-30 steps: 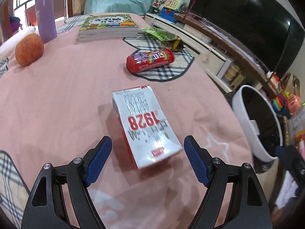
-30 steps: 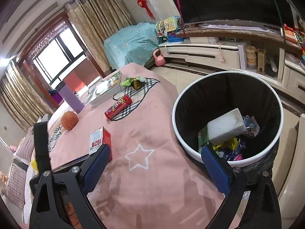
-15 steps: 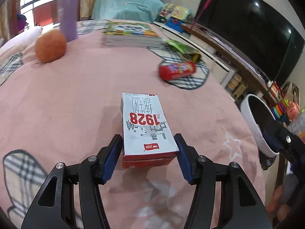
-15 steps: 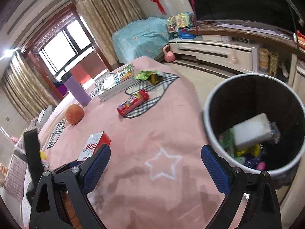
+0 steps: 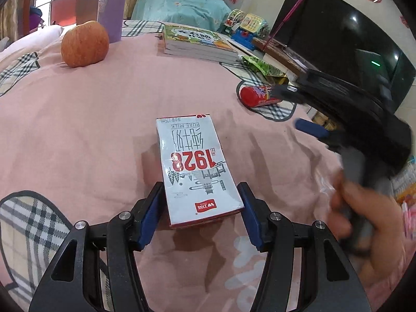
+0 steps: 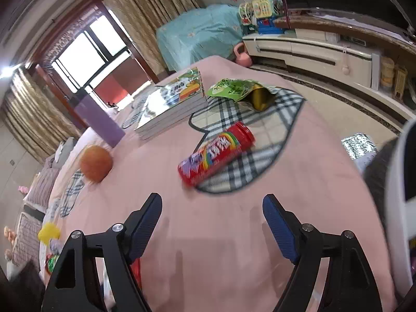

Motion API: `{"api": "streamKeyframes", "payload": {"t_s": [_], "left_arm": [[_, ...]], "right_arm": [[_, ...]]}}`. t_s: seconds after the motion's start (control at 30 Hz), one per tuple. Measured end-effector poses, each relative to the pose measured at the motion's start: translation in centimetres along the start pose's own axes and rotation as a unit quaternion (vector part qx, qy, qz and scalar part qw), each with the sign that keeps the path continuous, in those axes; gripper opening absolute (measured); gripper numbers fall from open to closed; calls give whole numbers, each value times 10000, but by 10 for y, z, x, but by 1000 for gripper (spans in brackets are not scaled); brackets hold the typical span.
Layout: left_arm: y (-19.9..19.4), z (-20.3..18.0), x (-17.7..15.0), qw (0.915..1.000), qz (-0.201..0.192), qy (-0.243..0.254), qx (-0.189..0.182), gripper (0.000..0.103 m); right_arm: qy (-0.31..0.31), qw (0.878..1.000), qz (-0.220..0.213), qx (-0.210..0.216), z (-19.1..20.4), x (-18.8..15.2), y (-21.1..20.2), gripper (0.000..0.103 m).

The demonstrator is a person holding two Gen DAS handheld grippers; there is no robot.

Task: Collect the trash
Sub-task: 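Grasp the white-red milk carton with the left tool while the right tool grasps the red candy tube, then lift the milk carton and candy tube and carry them over the bin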

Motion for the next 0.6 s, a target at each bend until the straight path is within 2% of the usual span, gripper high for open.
{"api": "streamKeyframes", "payload": {"t_s": [0.17,0.3,0.33,0.37,0.43,0.5,0.6], "left_arm": [[0,-1,0,10000,-15,20,-36,56],[-1,0,0,10000,-19,12,-55,56],[0,0,0,10000,-19,9,-63,56],[-1,0,0,10000,-19,3,-73,56],[0,1,1,10000,-20,-9,-83,56],[0,0,0,10000,-23,2,-70,56],[0,0,0,10000,-27,7,-57,57]], "right_arm": [[313,9993,177,-48,0,16,35,76],[201,9990,134,-368,5,25,49,75],[109,9987,140,-474,6,25,52,67],[-24,9982,158,-580,6,25,53,51],[-152,9979,222,-583,4,24,51,39],[-193,9984,306,-444,0,22,46,34],[-259,9987,401,-165,-5,10,28,34]]}}
Point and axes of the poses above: each gripper's, at about its wrist camera, not at the fingertips, and y roughly the way its jaws point, z to its left, x to its top, the point moved 5 cm from there along y, roughly the way its jaws point, and after that the axes turned 9 degrees about -y, right-handed, at the moved point
